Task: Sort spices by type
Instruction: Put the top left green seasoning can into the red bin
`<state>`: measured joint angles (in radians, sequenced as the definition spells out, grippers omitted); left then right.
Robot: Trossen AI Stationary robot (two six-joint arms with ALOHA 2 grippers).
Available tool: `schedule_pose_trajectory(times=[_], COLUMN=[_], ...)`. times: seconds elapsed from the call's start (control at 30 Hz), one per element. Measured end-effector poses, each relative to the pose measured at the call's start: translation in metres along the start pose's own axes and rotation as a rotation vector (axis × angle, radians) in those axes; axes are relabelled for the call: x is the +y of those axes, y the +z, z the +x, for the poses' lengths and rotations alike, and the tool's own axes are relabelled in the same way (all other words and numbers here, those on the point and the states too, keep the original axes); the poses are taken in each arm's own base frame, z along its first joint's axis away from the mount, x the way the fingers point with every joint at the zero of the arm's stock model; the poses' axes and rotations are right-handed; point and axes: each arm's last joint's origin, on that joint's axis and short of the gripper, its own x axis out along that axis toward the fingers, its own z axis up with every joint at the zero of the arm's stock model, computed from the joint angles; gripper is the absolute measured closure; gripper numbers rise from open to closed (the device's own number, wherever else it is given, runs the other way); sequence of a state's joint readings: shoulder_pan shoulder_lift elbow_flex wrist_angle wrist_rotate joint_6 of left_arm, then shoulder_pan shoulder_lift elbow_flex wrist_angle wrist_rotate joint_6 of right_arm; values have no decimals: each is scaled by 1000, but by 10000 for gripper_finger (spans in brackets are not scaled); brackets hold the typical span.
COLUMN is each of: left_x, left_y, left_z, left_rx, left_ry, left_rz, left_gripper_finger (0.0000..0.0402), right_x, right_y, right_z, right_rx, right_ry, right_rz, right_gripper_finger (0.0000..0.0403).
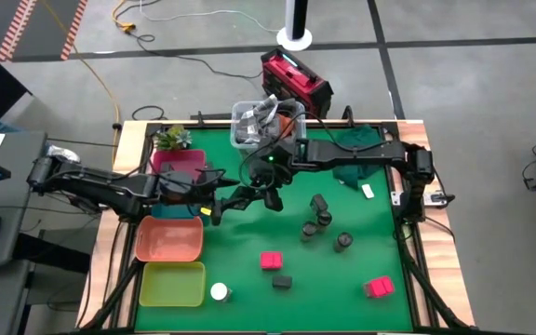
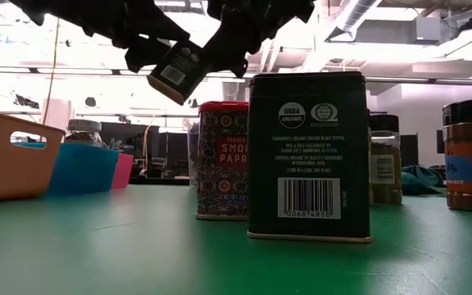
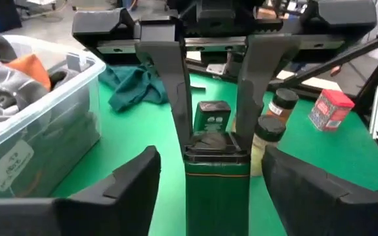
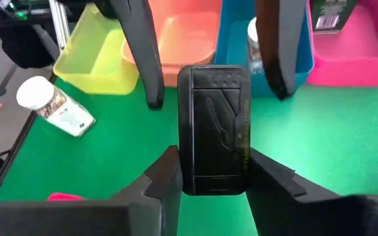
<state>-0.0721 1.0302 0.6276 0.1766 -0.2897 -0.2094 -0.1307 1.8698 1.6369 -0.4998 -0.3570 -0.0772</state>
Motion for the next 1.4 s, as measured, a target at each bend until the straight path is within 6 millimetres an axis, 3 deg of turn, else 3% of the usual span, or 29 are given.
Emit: schedule_pose_trajectory(times=[0.17, 0.5, 1.2, 1.4], left_x=[0, 4, 1, 2], left_y=[-1, 1, -5, -4], left_z=[0, 2, 15, 14], left_rx=[13, 0, 19, 14], left_ry=[3, 19, -58, -42], left_rz=[-13, -46, -33, -37], left_gripper_finger=[137, 139, 277, 275], right_x=[0, 6, 7, 7], right_y=[0, 1, 1, 1], right_z=[0, 2, 3, 3], right_rx=[-3, -3, -3, -5], right_ry=[0, 10, 10, 0], right_rz=[-3, -20, -15, -15], right_gripper_finger=[222, 232, 220, 198])
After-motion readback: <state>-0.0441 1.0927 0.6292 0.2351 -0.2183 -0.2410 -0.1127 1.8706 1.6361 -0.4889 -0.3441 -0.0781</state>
